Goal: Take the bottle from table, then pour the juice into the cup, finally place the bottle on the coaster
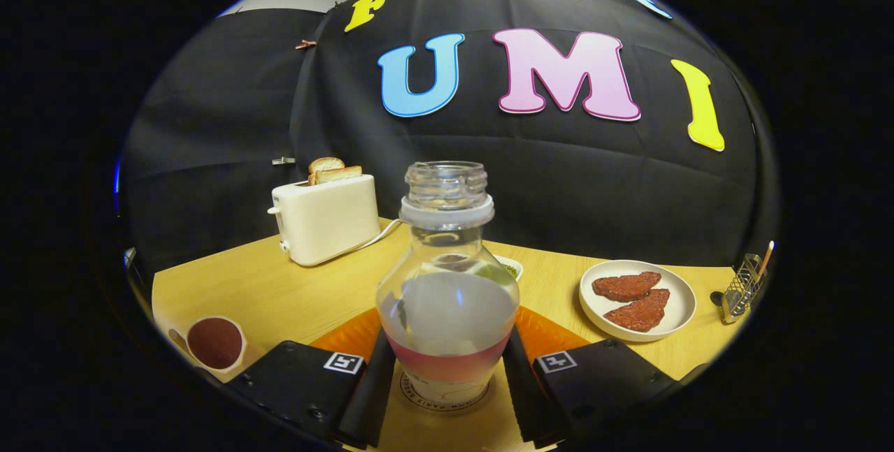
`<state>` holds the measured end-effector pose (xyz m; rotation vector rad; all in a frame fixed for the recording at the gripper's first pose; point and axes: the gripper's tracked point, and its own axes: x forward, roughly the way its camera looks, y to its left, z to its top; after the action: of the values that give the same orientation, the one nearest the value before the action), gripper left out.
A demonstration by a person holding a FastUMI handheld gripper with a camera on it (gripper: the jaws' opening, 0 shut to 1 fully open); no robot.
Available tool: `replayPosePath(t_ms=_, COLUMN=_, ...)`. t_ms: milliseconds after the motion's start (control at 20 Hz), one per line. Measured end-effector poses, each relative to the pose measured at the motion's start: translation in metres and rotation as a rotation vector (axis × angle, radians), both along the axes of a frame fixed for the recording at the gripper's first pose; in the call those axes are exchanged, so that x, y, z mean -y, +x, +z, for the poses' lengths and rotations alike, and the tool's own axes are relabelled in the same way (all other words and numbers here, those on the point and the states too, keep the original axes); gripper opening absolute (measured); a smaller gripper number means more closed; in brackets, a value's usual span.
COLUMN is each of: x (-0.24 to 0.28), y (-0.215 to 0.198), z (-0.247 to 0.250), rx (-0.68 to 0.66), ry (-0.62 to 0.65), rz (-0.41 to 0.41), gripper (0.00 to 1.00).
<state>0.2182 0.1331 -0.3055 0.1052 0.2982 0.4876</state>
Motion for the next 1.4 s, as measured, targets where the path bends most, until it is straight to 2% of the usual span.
replayPosePath(t_ms=400, x=-0.002, y=0.0, z=-0.005, rx=-0.038, ry=0.019, rz=-0.015, gripper=0.78)
replayPosePath(t_ms=500, x=-0.001, y=0.001, z=-0.005, rx=-0.05, ry=0.021, rz=-0.02, gripper=0.89)
replayPosePath(t_ms=550, x=0.0, y=0.001, z=-0.008, rx=-0.06, ry=0.014, rz=-0.028, gripper=1.0)
replayPosePath(t_ms=750, x=0.008, y=-0.008, z=-0.002, rx=-0.104, ry=0.005, rz=-0.061, gripper=1.0)
replayPosePath(t_ms=900, x=0.008, y=-0.02, z=0.008, rx=-0.124, ry=-0.002, rz=-0.046, gripper=0.99)
replayPosePath(t_ms=1200, x=0.025, y=-0.048, z=0.049, rx=-0.126, ry=-0.005, rz=-0.054, gripper=0.99)
replayPosePath(t_ms=1400, x=0.051, y=-0.075, z=0.078, rx=-0.141, ry=-0.007, rz=-0.094, gripper=0.99)
